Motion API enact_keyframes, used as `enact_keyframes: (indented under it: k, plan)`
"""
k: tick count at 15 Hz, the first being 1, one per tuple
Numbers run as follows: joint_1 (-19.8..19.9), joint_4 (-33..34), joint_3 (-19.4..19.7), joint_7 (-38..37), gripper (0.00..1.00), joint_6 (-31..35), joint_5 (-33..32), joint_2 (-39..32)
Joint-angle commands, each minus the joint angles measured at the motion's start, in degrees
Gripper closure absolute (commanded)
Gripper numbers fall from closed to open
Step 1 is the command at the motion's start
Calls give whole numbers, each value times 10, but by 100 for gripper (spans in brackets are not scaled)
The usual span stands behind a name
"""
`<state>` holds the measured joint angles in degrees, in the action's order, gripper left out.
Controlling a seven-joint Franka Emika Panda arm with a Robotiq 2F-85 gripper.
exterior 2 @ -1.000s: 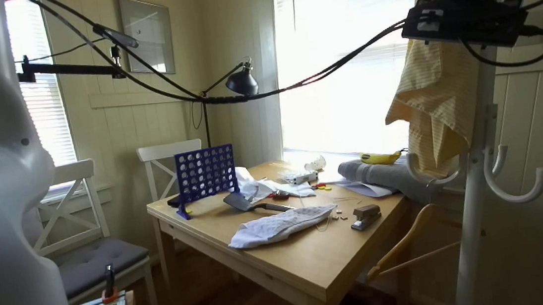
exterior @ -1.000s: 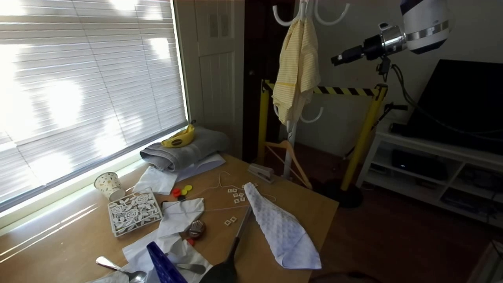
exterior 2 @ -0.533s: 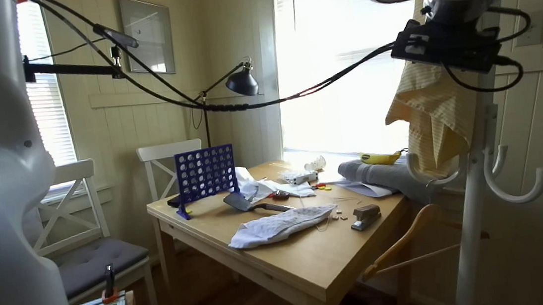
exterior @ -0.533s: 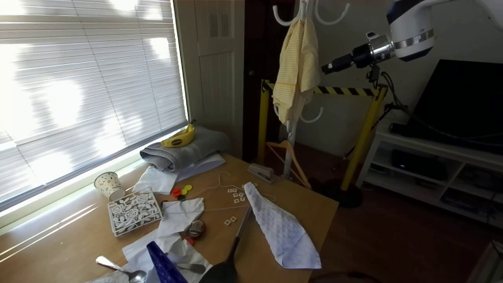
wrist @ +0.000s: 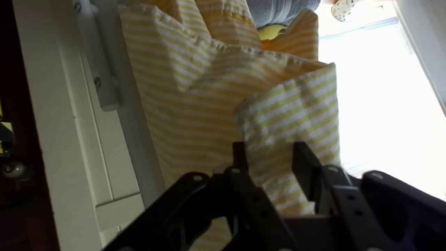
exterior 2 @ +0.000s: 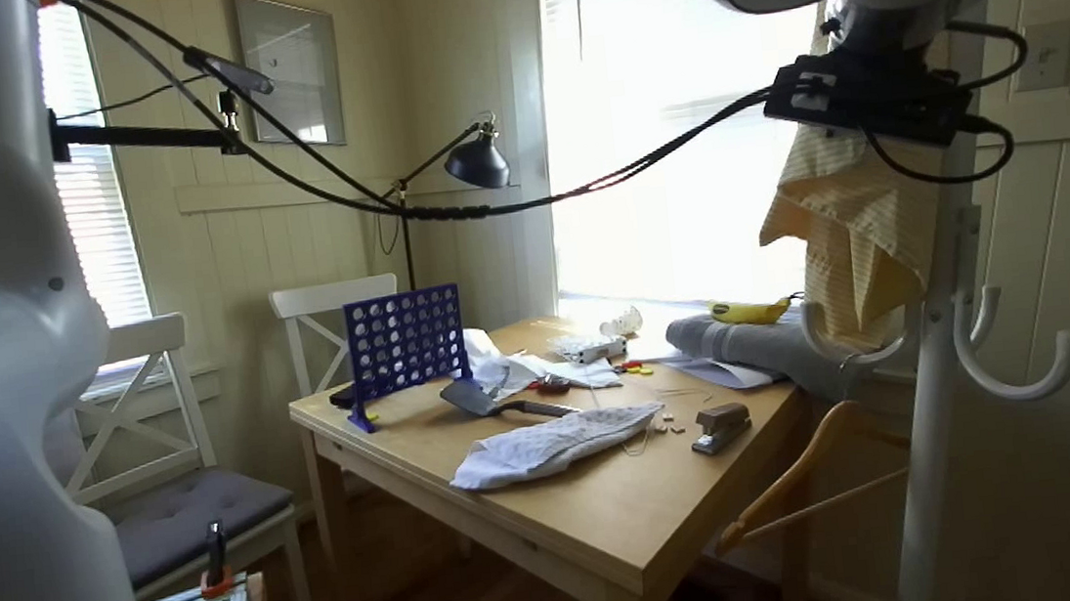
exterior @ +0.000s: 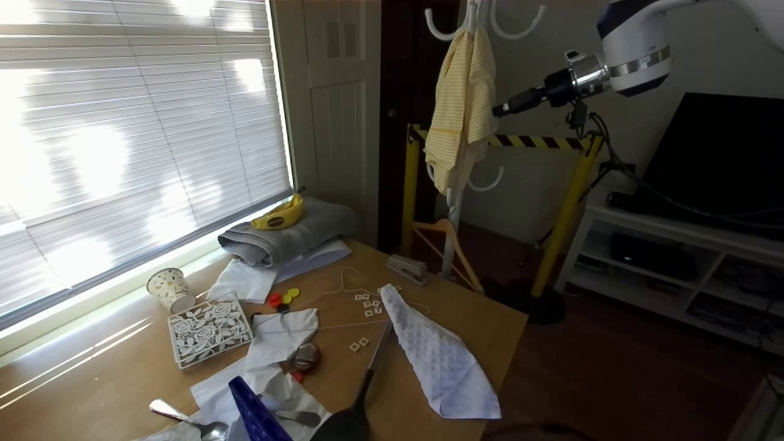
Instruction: Put the yellow towel on the table
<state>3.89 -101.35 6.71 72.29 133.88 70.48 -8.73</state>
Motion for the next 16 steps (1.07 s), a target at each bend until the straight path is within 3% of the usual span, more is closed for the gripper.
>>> enact_keyframes:
  k: [1,3,6,8,13,16]
  plan:
    - [11,15,-10,-10,90,4,7,-8]
    - [13,15,-10,-10,100,-3,4,-6]
    - [16,16,-10,4,100,-12,15,13]
    - [26,27,-11,55,100,-34,73,37]
    - [31,60,4,108,100,-78,137,105]
    - [26,97,6,150,100,-70,170,126]
